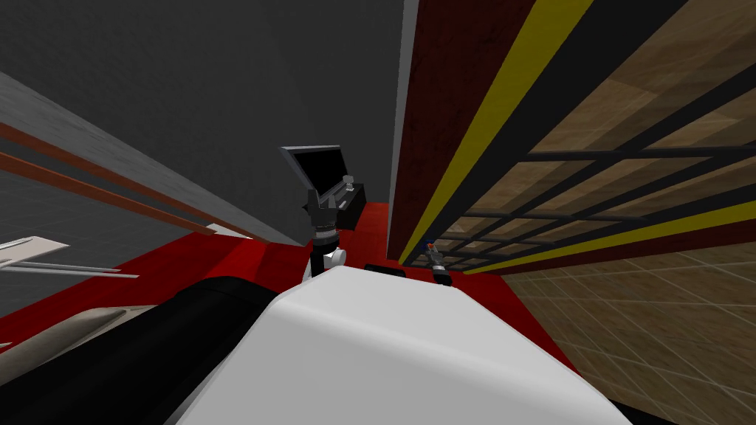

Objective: Pull the door open

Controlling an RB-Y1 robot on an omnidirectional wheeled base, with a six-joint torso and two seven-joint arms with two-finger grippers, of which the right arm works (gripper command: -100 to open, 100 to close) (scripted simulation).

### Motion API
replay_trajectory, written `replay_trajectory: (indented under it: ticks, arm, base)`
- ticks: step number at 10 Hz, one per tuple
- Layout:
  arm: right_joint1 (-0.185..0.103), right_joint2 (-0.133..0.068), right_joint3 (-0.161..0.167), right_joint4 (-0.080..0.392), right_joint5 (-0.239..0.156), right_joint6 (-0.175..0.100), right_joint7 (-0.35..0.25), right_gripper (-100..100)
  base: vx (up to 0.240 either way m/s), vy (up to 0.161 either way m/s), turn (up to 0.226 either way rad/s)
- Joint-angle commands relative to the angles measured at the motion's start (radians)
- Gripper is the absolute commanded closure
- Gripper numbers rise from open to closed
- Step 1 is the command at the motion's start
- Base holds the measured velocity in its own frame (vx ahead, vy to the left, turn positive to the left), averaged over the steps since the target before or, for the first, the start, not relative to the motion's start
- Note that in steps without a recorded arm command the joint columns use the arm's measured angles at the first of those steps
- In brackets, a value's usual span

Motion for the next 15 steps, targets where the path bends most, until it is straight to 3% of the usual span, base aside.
replay_trajectory:
  ticks: [1,15]
  arm:
    - [0.004,0.006,0.015,-0.004,-0.006,0.003,-0.05,100]
    - [-0.012,-0.013,0.073,0.008,-0.092,0.003,-0.39,100]
  base:
    - [-0.075,-0.002,0.027]
    - [-0.049,-0.004,0.021]
